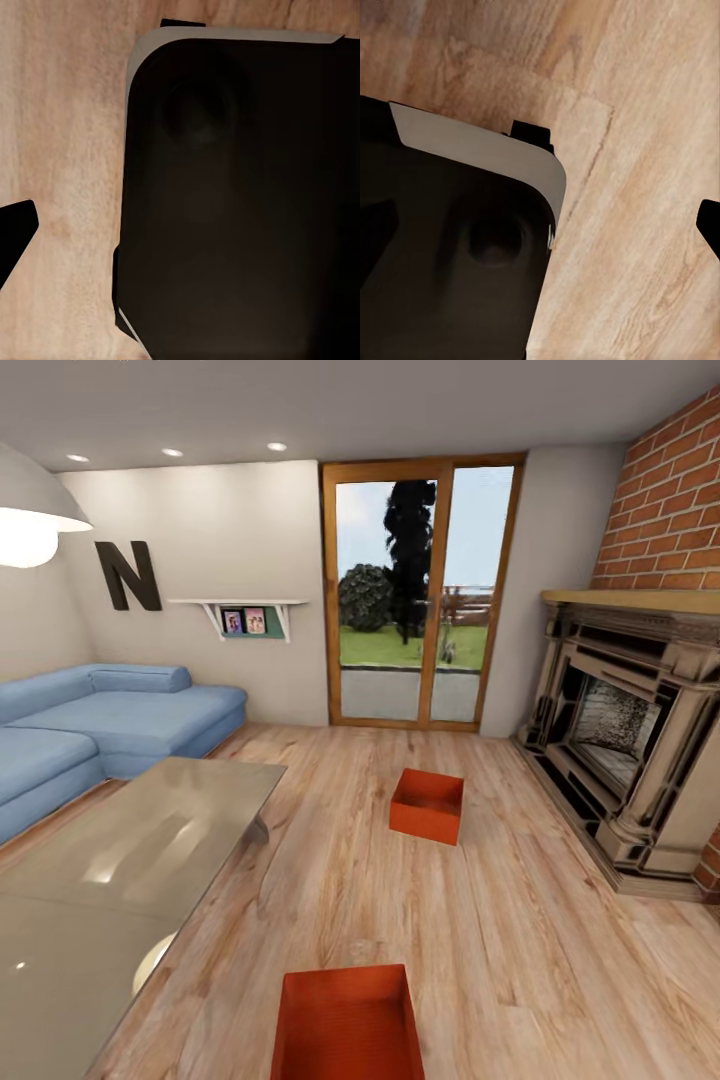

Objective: Move the two storage containers from the living room to the garage. In the garage, place one container on the floor and stack the other container on top of it (either order is fine).

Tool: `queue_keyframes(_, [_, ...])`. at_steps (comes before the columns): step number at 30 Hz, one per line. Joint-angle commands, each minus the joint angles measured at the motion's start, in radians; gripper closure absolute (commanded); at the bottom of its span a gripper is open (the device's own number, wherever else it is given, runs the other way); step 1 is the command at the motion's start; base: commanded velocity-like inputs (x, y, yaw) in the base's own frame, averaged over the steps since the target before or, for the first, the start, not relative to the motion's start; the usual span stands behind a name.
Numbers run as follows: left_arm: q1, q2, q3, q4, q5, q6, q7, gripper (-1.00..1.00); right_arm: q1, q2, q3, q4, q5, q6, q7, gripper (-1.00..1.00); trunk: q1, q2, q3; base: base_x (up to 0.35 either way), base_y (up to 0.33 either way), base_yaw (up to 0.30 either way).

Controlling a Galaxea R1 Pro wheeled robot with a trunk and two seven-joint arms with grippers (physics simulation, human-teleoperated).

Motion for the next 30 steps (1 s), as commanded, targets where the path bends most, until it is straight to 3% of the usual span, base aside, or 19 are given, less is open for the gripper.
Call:
queue_keyframes(1, [0.0, 0.0, 0.0, 0.0, 0.01, -0.002, 0.0, -1.0, -0.001, 0.0, 0.008, 0.003, -0.009, -0.006, 0.0, -1.0, 0.0, 0.0, -0.001, 0.0, -0.002, 0.119])
queue_keyframes(15, [0.0, 0.0, 0.0, 0.0, 0.01, -0.002, 0.0, -1.0, -0.001, -0.001, 0.008, 0.003, -0.009, -0.007, 0.0, -1.0, 0.0, 0.0, -0.005, 0.0, 0.0, 0.244])
queue_keyframes(30, [0.0, 0.0, 0.0, 0.0, 0.01, -0.002, 0.0, -1.0, -0.001, -0.002, 0.007, 0.003, -0.009, -0.007, 0.0, -1.0, 0.0, 0.0, -0.005, 0.0, 0.0, 0.016])
